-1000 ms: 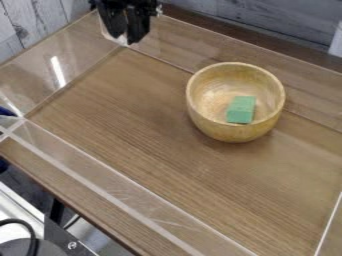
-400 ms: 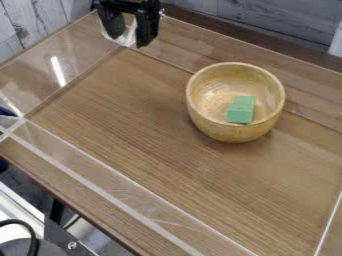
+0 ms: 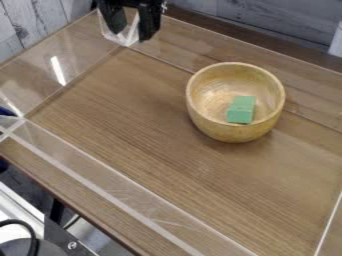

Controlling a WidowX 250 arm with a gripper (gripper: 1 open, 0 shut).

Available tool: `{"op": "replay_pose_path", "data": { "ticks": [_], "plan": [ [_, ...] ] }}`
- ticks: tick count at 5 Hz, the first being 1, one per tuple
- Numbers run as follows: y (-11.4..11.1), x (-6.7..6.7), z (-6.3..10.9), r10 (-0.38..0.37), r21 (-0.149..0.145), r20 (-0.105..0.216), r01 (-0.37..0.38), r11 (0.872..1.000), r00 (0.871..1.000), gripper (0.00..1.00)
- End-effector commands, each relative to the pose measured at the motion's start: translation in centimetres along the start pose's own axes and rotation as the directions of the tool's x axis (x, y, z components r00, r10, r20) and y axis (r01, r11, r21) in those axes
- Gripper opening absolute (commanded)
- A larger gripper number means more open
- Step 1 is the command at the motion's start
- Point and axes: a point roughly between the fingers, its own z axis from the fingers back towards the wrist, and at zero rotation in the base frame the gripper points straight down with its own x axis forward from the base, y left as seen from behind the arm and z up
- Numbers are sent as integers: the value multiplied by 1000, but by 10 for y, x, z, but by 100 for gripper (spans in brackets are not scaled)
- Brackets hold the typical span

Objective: Put the green block in the brown bowl

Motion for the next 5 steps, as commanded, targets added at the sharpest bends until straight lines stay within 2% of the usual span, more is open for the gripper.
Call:
{"op": "replay_pose_path", "data": {
  "ticks": [1,2,3,5],
  "plan": [
    [5,12,23,31,21,79,-33,999,996,100],
    [8,11,23,60,24,78,-62,998,995,100],
    [11,7,20,72,31,62,-74,997,995,100],
    [11,7,12,73,31,41,-74,997,996,100]
  ]
}}
